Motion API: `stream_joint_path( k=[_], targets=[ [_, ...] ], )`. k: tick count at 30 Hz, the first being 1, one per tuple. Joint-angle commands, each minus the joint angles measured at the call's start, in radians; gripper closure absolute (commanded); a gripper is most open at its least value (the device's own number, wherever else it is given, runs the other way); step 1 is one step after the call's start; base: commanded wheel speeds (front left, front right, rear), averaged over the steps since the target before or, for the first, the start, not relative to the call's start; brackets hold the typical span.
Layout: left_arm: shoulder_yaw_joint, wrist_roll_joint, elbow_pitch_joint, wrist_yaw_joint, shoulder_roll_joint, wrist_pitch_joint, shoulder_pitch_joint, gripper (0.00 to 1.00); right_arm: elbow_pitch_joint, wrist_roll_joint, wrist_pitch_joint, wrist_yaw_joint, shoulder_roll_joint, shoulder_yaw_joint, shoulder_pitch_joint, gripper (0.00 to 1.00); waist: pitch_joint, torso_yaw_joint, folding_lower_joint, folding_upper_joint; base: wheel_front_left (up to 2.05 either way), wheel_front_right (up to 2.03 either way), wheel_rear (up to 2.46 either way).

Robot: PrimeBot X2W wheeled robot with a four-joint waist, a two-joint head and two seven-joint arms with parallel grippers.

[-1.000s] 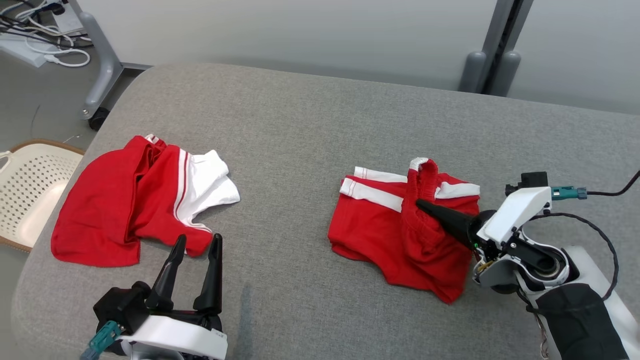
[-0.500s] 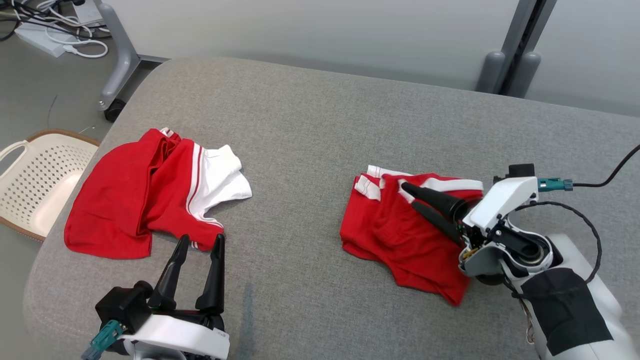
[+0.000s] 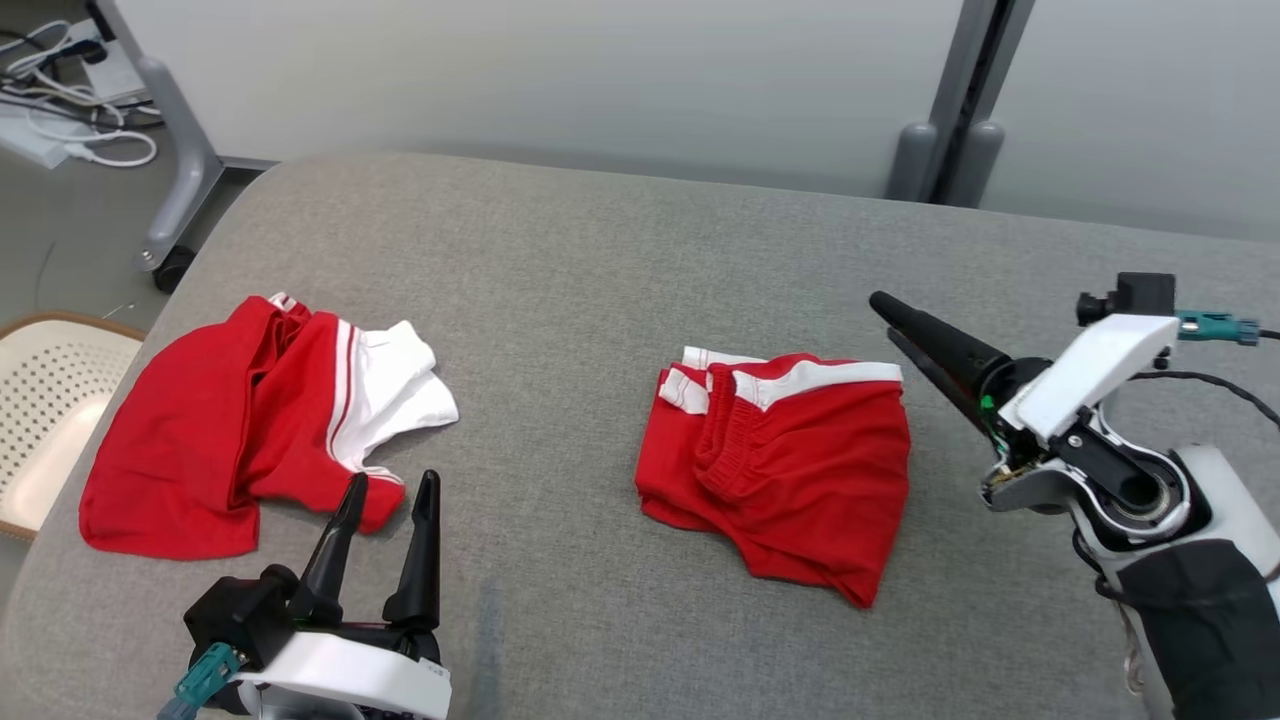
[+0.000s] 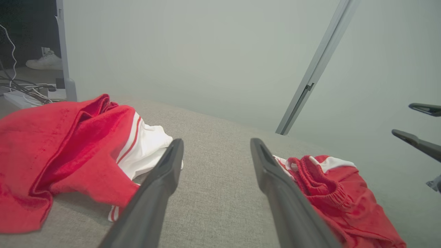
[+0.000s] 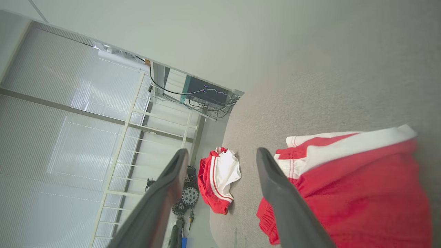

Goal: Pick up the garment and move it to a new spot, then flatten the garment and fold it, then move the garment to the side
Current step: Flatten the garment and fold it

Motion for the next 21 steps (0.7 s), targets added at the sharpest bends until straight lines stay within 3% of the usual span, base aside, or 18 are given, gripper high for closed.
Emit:
stream_joint_path(
  k=[1,9,14,21],
  targets=[
    [0.003,0.005,0.000,-0.002,0.003,-0.002,-0.002,0.00,-0.028,-0.025,-0.021,0.001,-0.027,0.006,0.024,0.00,-0.008,-0.014,0.0000,0.0000,0.00,0.00,0.00],
    [0.007,0.018,0.004,-0.005,0.003,-0.002,0.001,0.00,-0.082,-0.143,-0.090,0.001,-0.116,0.066,0.093,0.00,-0.020,-0.045,0.0000,0.0000,0.00,0.00,0.00],
    [-0.002,0.021,0.011,-0.006,0.004,-0.002,-0.008,0.00,0.032,-0.203,-0.092,0.001,-0.111,0.103,0.091,0.00,-0.024,-0.048,0.0000,0.0000,0.00,0.00,0.00],
    [-0.021,0.014,0.016,-0.008,0.003,-0.002,-0.019,0.00,0.267,-0.186,0.008,0.001,-0.056,0.109,0.005,0.00,-0.010,-0.011,0.0000,0.0000,0.00,0.00,0.00]
  ],
)
